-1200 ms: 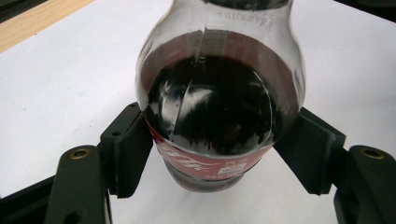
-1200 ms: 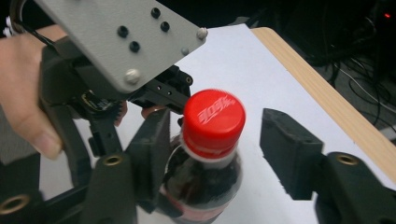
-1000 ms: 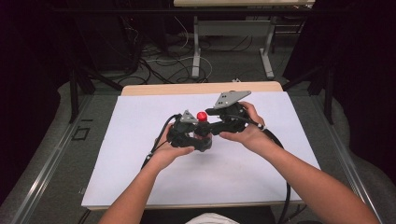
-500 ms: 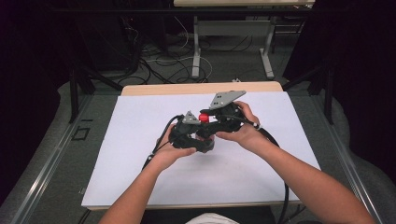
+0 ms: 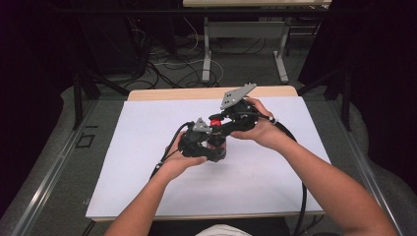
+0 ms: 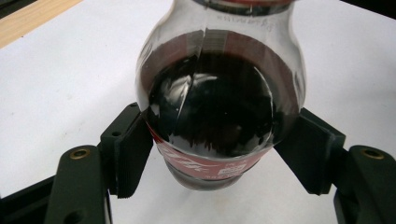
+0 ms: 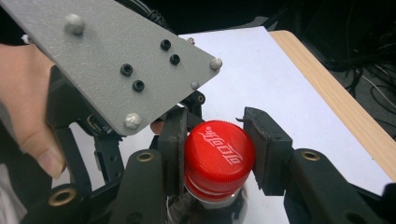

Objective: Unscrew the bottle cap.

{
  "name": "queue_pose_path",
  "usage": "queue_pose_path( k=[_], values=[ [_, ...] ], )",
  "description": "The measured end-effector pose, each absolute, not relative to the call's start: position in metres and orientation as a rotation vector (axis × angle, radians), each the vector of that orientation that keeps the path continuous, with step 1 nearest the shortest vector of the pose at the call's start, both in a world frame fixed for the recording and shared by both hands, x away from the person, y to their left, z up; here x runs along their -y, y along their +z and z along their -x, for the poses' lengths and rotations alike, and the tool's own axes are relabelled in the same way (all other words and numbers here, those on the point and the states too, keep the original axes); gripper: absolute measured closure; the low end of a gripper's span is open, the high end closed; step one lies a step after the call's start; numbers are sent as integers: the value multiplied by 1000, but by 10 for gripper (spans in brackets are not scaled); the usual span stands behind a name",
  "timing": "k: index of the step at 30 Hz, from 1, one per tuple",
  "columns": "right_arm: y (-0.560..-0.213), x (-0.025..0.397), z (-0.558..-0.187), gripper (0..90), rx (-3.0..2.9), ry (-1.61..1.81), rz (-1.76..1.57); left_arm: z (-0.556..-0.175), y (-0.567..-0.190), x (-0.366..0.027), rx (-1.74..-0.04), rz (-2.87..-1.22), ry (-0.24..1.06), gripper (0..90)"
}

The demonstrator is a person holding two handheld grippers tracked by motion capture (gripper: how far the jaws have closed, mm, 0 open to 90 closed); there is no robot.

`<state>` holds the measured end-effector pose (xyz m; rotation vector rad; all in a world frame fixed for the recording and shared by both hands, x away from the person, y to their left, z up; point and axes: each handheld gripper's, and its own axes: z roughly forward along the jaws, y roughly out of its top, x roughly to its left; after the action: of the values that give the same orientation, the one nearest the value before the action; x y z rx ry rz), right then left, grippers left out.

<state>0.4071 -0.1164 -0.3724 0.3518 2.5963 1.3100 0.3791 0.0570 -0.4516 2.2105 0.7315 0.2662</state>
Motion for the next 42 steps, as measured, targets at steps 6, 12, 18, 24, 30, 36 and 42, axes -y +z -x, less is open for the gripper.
queue_pose_path(
  k=[6, 12, 18, 24, 30, 36, 42],
  values=[
    [-367, 121, -408, 609, -2580, 1342, -370, -381, -451, -60, -745, -2201, 259, 311],
    [-362, 128, -407, 609, -2570, 1347, -394, -383, -452, -61, -752, -2200, 270, 311],
    [-357, 135, -405, 609, -2555, 1348, -417, -387, -452, -63, -762, -2193, 262, 310],
    [-357, 140, -401, 609, -2557, 1329, -459, -390, -449, -65, -775, -2188, 270, 310],
    [-362, 144, -395, 609, -2547, 1306, -518, -395, -443, -67, -786, -2172, 279, 310],
    [-370, 148, -390, 609, -2551, 1285, -568, -401, -438, -69, -796, -2161, 289, 309],
    [-382, 151, -385, 610, -2565, 1253, -610, -408, -437, -69, -815, -2157, 287, 309]
  ],
)
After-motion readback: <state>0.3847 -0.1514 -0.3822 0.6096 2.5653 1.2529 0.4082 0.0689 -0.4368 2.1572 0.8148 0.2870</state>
